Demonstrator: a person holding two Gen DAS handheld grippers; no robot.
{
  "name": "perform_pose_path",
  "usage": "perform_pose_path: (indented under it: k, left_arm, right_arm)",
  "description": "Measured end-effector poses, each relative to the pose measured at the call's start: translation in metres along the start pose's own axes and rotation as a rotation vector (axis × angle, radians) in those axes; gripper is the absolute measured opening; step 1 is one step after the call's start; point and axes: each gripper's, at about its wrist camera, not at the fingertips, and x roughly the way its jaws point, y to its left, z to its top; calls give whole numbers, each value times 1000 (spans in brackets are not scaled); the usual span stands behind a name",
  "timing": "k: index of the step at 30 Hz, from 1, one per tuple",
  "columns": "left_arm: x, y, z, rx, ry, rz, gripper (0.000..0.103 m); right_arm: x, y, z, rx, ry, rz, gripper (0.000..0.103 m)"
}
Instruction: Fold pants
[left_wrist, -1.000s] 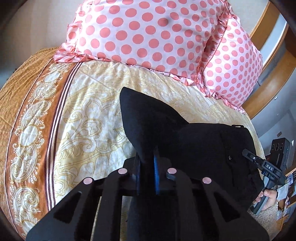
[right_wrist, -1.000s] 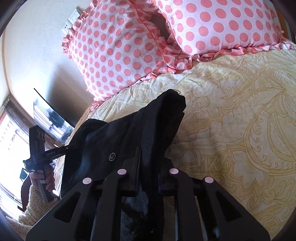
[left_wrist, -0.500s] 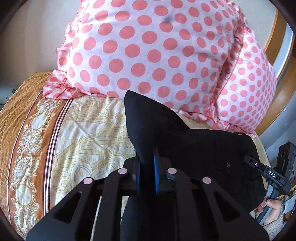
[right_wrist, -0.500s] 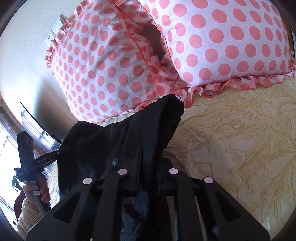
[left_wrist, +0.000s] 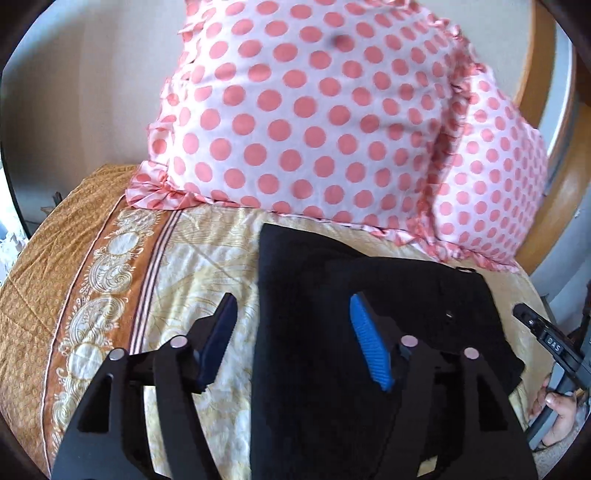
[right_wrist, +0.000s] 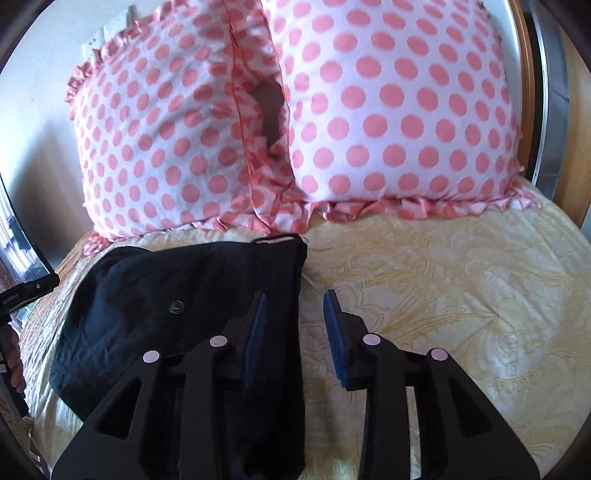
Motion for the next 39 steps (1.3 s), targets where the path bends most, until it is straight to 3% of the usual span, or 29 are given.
perform_pose_path:
  k: [3, 4, 8, 10, 11, 14, 17, 19, 21, 23, 28, 39]
  left_arm:
    - [-18, -26, -24, 46, 34, -143, 71]
    - [-16, -36, -30, 63, 49, -160, 72]
    - [23, -47, -52, 91, 173, -104, 72]
    - [46, -36, -62, 48, 242, -94, 71]
    - [43, -36, -65, 66, 186, -86, 73]
    - [48, -49, -67, 139, 191, -35, 86]
    - [34, -57, -75, 166, 171, 29, 91]
    - [10, -56, -82, 174, 118, 37, 101]
    - [-17, -55, -94, 192, 54, 80, 101]
    - [-39, -52, -111, 189, 20, 115, 101]
    - [-67, -44, -152, 148, 23, 139, 101]
    - [-70, -44, -188, 174, 45, 202, 101]
  right_arm:
    - [-12, 33, -15, -98, 39, 84, 34]
    - [-10, 44, -21, -133, 64, 89, 34]
    - [28, 62, -47, -224, 254, -15, 35]
    - [28, 65, -52, -250, 223, -31, 36]
    - [29, 64, -51, -226, 228, -34, 36]
    - [30, 65, -50, -221, 212, -52, 38]
    - [13, 62, -51, -170, 172, -42, 40]
    - [-11, 61, -56, -124, 101, -37, 72]
    - [-36, 66, -69, -121, 35, -46, 85]
    - [-50, 74, -86, -145, 22, -59, 85]
    - [-61, 91, -127, -146, 46, -82, 85]
    - [-64, 106, -161, -130, 56, -122, 89]
